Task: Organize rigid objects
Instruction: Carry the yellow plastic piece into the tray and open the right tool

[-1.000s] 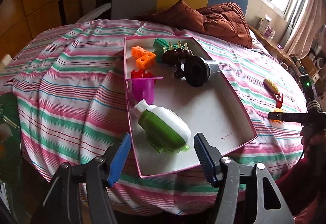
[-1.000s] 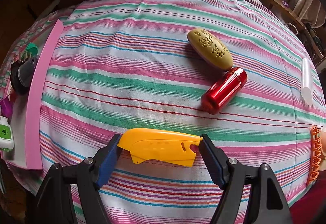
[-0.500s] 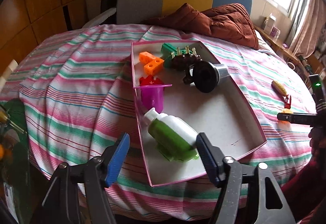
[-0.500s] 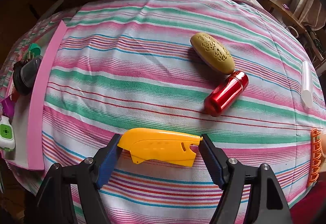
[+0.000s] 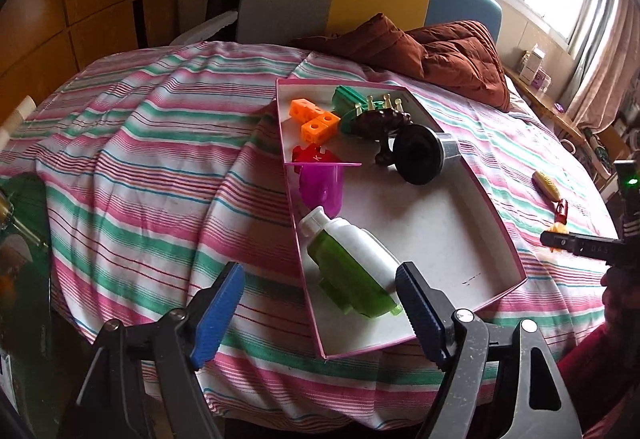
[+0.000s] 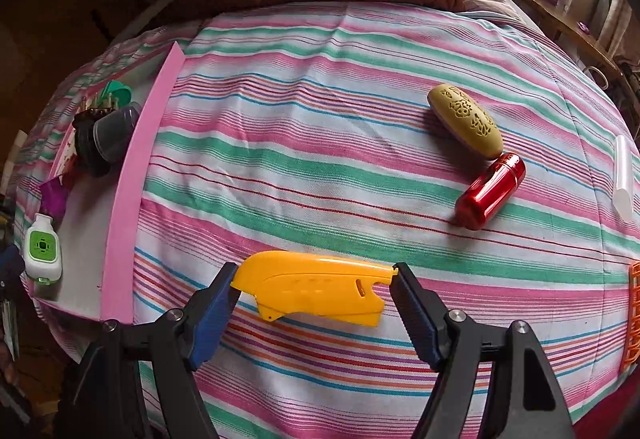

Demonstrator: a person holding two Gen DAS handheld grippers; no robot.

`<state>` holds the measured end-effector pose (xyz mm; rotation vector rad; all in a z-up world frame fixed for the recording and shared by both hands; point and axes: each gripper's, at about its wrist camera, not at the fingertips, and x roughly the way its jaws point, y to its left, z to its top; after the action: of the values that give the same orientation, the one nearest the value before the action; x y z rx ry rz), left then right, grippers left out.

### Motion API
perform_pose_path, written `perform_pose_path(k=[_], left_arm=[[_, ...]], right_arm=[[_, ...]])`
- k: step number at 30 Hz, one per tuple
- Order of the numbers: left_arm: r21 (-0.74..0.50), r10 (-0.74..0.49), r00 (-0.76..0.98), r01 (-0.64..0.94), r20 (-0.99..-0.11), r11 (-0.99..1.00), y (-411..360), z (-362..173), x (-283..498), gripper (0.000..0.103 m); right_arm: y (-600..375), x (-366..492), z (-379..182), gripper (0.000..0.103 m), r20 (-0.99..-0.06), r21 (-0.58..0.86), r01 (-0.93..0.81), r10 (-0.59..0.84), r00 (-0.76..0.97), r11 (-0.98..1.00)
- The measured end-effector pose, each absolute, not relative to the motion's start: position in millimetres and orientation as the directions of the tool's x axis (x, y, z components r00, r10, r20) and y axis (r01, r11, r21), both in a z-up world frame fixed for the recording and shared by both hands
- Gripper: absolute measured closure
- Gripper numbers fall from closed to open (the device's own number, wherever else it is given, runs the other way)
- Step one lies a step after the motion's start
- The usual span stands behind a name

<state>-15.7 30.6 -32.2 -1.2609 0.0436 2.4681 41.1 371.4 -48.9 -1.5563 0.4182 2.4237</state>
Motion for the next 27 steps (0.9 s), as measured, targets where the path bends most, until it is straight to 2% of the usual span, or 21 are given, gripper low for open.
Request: perform_pose_path(k=[4, 14, 27], left_arm=[[-0.138, 0.306, -0.532, -0.332, -0.789, -0.933, 28, -33, -13, 0.024], [-0.147, 0.302, -0.54, -0.312, -0.786, -0.939, 21, -34, -8, 0.024], [-0.174, 0.311, -0.508, -0.299, -0.803, -0.938, 15, -44, -8, 0.024]], right_arm=[[348, 39, -24, 0.026, -0.866, 0.206, -0.295, -0.034, -0.498, -0.933], [241, -20, -6, 0.026, -0.825, 0.249, -0.026, -0.198, -0.529, -0.968], [186, -81, -46, 0.026, -0.879, 0.227, -0.044, -0.185, -0.439, -0.973]])
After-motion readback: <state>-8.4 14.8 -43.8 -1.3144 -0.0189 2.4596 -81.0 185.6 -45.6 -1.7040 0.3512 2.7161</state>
